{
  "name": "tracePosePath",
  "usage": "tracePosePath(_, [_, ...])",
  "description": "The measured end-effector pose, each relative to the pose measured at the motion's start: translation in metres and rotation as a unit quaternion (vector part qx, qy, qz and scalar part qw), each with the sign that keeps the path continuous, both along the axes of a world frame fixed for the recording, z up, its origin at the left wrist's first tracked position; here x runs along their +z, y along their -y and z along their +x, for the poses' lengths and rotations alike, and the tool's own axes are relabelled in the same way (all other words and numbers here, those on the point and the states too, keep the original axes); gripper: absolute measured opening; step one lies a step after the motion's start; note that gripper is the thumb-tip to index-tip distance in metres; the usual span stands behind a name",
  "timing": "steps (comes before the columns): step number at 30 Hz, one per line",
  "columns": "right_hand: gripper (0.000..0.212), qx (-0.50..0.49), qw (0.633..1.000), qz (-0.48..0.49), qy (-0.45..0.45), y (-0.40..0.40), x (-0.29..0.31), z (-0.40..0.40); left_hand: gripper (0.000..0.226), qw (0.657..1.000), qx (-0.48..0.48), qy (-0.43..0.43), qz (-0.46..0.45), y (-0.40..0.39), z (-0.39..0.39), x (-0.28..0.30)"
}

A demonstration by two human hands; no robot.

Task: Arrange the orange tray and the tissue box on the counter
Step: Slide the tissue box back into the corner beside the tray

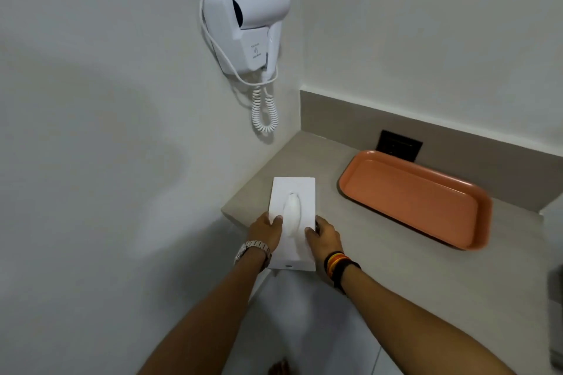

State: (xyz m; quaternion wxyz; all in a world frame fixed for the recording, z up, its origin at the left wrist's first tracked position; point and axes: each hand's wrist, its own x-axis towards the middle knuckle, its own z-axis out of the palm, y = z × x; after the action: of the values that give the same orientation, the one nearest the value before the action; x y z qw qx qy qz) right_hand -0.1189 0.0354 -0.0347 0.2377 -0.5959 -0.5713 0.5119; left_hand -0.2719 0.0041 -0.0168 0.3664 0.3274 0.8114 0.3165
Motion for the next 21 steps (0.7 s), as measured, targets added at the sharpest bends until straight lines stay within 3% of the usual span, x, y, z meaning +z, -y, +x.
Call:
tracePosePath(3, [0.043, -0.02, 0.999, -0.012, -0.028, 0.002, 0.004, -0.008, 0.041, 0.992, 0.065, 0.107, 0.005, -0.012, 0.002, 0.012])
tracePosePath(5, [0.043, -0.037, 0.999, -0.011, -0.027, -0.003, 0.007, -0.014, 0.033, 0.99, 0.059, 0.129, 0.017, -0.026, -0.005, 0.02])
tracePosePath(13, [0.045, -0.085, 0.994, -0.02, -0.057, -0.083, 0.036, -0.055, 0.039, 0.998, -0.012, 0.041, 0.047, -0.112, -0.032, 0.049])
tracePosePath(17, [0.054, -0.107, 0.993, -0.039, -0.044, -0.136, 0.036, -0.081, 0.04, 0.997, -0.052, 0.009, 0.059, -0.174, -0.052, 0.043])
tracePosePath(21, [0.046, -0.146, 0.987, -0.051, -0.039, -0.182, 0.025, -0.102, 0.038, 0.995, -0.068, -0.002, 0.079, -0.217, -0.068, 0.024])
